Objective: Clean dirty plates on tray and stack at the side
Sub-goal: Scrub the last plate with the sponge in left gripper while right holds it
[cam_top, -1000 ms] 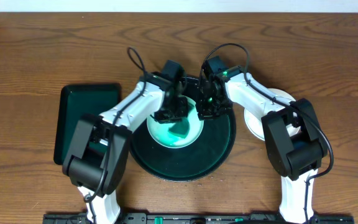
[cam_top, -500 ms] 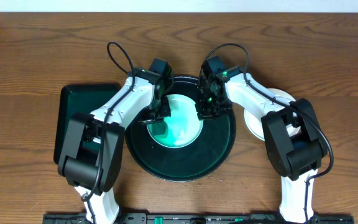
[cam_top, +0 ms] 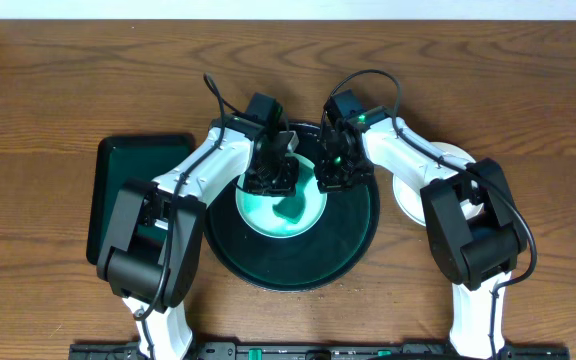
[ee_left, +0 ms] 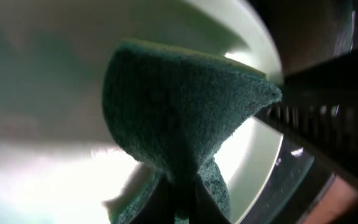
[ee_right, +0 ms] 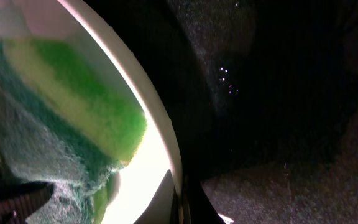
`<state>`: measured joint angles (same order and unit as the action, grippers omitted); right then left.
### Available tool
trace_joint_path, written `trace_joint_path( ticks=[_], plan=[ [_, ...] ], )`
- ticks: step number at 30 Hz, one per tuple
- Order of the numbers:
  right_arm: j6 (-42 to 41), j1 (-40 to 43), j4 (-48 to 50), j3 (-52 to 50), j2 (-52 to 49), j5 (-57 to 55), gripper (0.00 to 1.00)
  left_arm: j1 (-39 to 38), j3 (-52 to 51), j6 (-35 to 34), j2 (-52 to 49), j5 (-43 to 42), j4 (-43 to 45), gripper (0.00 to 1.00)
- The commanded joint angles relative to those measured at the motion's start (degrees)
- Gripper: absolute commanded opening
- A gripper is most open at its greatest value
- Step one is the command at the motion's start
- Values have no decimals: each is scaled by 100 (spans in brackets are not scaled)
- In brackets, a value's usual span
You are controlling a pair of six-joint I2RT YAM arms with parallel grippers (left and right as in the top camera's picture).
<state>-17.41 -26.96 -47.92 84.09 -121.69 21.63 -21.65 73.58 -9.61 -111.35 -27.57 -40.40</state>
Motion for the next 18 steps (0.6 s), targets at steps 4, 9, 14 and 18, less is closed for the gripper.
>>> trace_joint_path(
  ticks=[4, 9, 14, 18],
  plan=[
    [-17, 2, -33, -138, -37, -210, 1, 37, 17, -791, -96, 2529, -214, 7],
    [-20, 2, -42, -138, -37, -210, 1, 140, 557, -981, -94, 3617, -1276, 7],
    [-17, 2, -48, -138, -37, -210, 1, 238, 1211, -981, -44, 3600, -2052, 7],
    [-15, 2, -52, -138, -37, -208, 1, 262, 1639, -981, 151, 3576, -2509, 7]
  ],
)
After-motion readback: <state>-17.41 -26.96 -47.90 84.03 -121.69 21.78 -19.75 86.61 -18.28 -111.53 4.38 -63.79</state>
